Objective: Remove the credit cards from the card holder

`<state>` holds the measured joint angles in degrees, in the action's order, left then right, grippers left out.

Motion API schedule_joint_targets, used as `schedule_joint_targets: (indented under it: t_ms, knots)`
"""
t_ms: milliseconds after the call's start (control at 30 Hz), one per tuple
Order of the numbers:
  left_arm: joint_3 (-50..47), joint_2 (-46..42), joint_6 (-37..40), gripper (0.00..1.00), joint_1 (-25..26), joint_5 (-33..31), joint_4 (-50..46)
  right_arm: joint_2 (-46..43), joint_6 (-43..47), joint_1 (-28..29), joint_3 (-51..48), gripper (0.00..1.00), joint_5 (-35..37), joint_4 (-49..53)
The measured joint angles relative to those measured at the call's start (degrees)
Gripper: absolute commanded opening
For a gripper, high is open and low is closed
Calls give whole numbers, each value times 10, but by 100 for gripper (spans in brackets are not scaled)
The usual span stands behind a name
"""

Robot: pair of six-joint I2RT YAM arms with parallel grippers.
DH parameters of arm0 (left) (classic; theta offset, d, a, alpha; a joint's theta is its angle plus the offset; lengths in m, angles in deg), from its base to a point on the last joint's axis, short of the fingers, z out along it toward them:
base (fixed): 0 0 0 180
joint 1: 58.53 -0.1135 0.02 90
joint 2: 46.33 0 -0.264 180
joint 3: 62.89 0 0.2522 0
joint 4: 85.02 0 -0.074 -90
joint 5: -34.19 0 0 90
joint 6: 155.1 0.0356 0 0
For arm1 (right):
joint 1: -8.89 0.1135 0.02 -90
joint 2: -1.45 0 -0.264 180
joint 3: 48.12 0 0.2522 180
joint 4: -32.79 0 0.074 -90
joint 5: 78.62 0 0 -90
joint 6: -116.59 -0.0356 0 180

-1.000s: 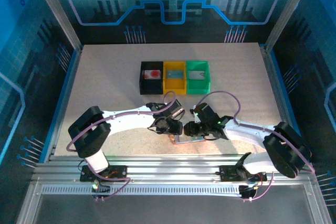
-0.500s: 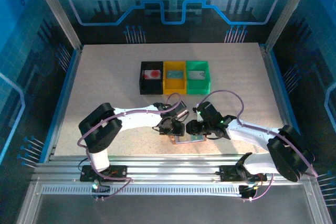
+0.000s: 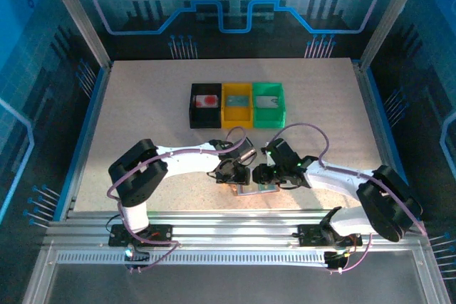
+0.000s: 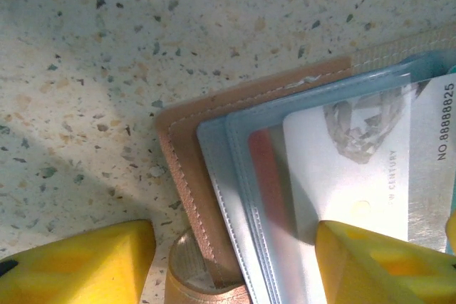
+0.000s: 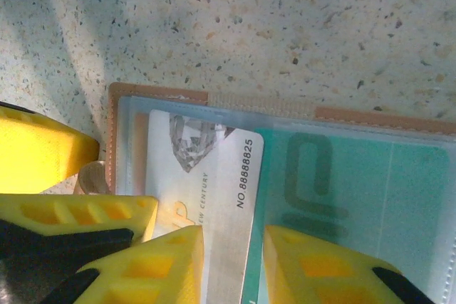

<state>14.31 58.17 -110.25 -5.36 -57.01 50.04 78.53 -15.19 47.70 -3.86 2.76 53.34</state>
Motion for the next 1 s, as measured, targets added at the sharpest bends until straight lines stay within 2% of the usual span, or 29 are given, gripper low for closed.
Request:
schedule_joint_targets:
  t_ms: [633, 1000]
  knots:
    - [-54, -26, -19, 57, 0, -5, 65, 35, 0, 0, -1, 29, -9, -53]
    - [-59, -26, -29, 53, 0, -9, 70, 49, -3, 0, -1, 29, -14, -75]
